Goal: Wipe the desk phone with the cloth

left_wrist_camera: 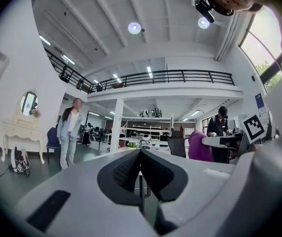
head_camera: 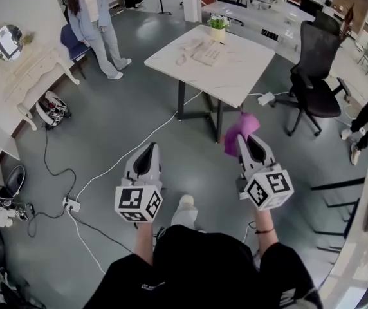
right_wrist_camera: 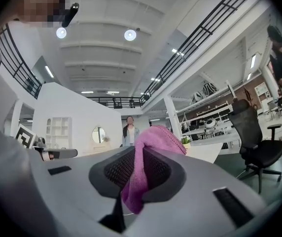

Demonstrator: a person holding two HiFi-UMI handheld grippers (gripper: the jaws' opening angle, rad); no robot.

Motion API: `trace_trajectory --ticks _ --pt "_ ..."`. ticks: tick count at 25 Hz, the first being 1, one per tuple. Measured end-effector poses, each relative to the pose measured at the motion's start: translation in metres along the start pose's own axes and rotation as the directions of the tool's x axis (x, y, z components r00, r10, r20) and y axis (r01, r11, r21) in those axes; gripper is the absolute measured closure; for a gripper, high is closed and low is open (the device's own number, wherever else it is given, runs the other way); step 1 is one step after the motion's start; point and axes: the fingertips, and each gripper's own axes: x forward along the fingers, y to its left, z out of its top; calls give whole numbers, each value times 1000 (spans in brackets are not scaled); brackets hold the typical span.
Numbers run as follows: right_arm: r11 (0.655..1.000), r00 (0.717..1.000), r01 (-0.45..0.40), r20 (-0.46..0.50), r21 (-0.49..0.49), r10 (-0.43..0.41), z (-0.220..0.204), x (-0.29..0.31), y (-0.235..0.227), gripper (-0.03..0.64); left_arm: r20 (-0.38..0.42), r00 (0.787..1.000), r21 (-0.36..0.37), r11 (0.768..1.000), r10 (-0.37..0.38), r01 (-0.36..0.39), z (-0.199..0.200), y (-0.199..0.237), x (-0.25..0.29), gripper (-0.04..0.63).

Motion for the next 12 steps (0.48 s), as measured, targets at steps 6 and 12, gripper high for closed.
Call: trace_trajectory --ticks 6,12 --pt "1000 1000 -7 -11 1 7 -12 56 -12 583 -14 1000 -17 1000 -5 5 -10 32 47 597" --pt "999 999 27 -39 20 -26 -23 129 -37 583 -40 998 -31 998 -49 48 -13 68 126 597"
